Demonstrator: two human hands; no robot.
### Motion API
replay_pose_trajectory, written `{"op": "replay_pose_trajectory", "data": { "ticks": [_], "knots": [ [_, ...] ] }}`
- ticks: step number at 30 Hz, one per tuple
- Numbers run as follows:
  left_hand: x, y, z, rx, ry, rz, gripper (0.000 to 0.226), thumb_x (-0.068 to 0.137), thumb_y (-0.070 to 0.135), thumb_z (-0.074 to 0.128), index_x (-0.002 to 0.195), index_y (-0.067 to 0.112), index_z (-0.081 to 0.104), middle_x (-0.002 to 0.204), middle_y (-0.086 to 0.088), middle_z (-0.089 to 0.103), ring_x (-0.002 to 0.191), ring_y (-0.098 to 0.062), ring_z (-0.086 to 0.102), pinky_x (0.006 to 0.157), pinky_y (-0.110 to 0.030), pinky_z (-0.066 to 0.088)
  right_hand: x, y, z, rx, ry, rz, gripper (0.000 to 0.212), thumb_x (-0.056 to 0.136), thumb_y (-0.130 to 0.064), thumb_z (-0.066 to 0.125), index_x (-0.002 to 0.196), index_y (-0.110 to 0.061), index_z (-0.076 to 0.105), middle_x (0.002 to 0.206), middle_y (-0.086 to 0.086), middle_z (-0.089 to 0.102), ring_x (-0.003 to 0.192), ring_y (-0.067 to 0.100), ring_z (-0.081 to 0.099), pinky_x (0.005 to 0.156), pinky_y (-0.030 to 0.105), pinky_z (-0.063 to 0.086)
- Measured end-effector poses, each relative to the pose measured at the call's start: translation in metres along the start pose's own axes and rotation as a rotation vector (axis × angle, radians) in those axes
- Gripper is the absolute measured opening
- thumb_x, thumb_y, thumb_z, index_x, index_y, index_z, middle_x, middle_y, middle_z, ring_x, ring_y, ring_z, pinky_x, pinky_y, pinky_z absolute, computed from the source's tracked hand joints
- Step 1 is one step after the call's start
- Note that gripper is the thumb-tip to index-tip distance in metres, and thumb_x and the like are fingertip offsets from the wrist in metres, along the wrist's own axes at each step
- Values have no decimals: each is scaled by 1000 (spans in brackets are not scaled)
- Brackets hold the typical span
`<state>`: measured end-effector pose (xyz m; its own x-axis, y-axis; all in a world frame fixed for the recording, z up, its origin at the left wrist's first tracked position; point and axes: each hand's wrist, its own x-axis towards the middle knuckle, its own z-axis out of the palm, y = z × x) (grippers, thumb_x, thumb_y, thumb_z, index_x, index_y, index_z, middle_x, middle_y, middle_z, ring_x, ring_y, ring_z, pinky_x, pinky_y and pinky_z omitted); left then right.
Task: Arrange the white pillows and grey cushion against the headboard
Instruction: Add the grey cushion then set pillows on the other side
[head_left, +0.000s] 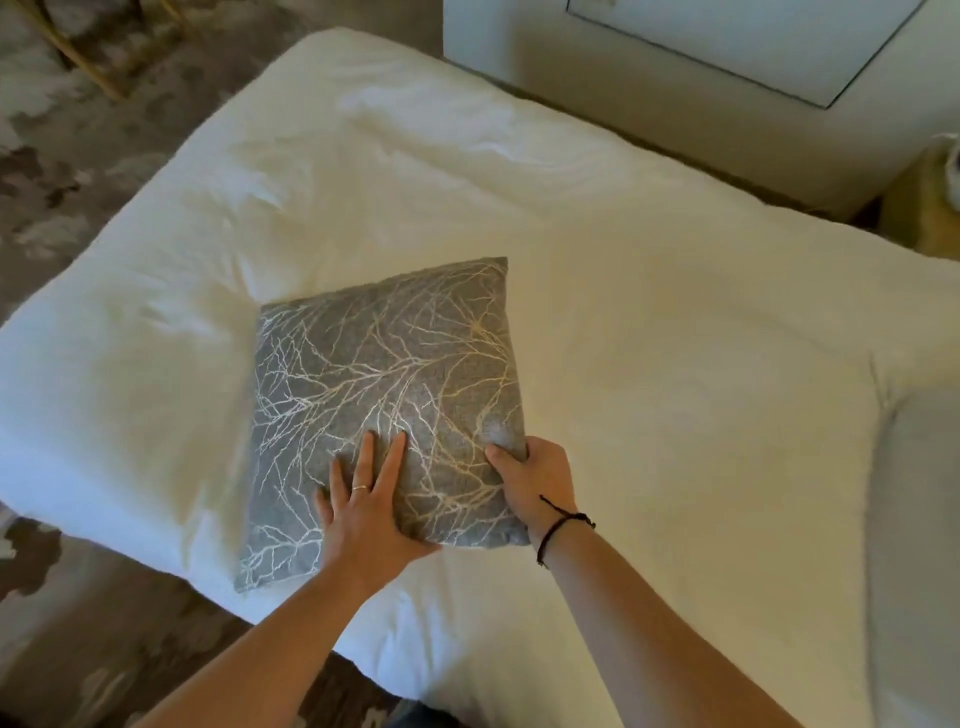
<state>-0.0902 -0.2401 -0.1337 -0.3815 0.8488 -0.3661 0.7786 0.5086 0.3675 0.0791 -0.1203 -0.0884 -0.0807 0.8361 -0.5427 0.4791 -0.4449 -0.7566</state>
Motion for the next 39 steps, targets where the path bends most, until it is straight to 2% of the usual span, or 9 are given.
{"op": "replay_pose_trajectory", "data": {
  "ticks": [7, 11, 13, 15, 18, 23, 26, 33, 39],
  "knots": [
    [-40, 118, -2, -224, -20, 269, 148, 40, 77, 77, 151, 47, -15, 164, 10, -16, 152, -32, 0, 118, -60, 18, -79, -16, -128, -29, 152, -279, 39, 85, -32, 70, 65, -3, 54, 59, 4, 59, 53, 12, 55, 46, 16, 37],
    [-64, 210, 12, -355, 3, 446, 150, 41, 71, 83, 151, 46, -17, 158, 23, -24, 152, -16, 2, 113, -55, 34, -114, -12, -213, -11, 254, -359, 40, 85, -31, 71, 56, -21, 46, 53, -9, 50, 50, 1, 49, 47, 15, 35],
    [-78, 259, 21, -386, -18, 500, 152, 39, 72, 83, 150, 48, -17, 156, 27, -28, 151, -23, 13, 105, -57, 43, -128, -8, -261, -8, 313, -382, 41, 86, -29, 71, 54, -26, 44, 52, -10, 50, 50, 1, 49, 48, 14, 35],
    [-95, 313, 34, -426, -67, 554, 152, 37, 81, 80, 149, 50, -17, 164, 17, -11, 145, -24, 33, 97, -51, 51, -141, 3, -315, 9, 384, -385, 42, 85, -28, 72, 53, -26, 45, 51, -12, 51, 49, 0, 49, 48, 14, 36],
    [-128, 398, 63, -417, -208, 641, 149, 38, 85, 78, 147, 53, -19, 159, 10, 30, 131, -16, 50, 94, -40, 54, -162, 42, -402, -13, 538, -349, 39, 84, -29, 72, 54, -21, 48, 51, -10, 52, 48, 3, 51, 45, 16, 37],
    [-171, 501, 124, -260, -687, 734, 119, 63, 72, 76, 142, 63, -13, 160, 12, 28, 139, -9, 37, 109, -29, 37, -182, 165, -514, -128, 819, -38, 42, 88, -32, 67, 64, -9, 43, 61, 10, 50, 57, 23, 48, 52, 36, 35],
    [-188, 532, 152, -233, -720, 700, 100, 78, 66, 67, 151, 54, -1, 159, 12, 29, 142, -12, 34, 114, -32, 33, -188, 233, -542, -40, 860, 194, 37, 88, -45, 66, 74, -15, 47, 67, 3, 51, 60, 18, 48, 55, 36, 37],
    [-213, 549, 167, -163, -661, 673, 81, 91, 57, 58, 156, 37, 14, 160, 4, 29, 140, -17, 39, 116, -40, 34, -188, 262, -551, 79, 769, 98, 36, 77, -61, 68, 85, -29, 52, 80, -12, 55, 71, 9, 54, 57, 23, 35],
    [-232, 570, 153, -90, -563, 836, 62, 93, 58, 52, 149, 37, 37, 153, 8, 42, 131, -5, 44, 110, -26, 33, -220, 273, -540, -7, 745, 142, 52, 78, -77, 51, 81, -25, 53, 74, -8, 53, 64, 10, 48, 55, 23, 34]
  ]
}}
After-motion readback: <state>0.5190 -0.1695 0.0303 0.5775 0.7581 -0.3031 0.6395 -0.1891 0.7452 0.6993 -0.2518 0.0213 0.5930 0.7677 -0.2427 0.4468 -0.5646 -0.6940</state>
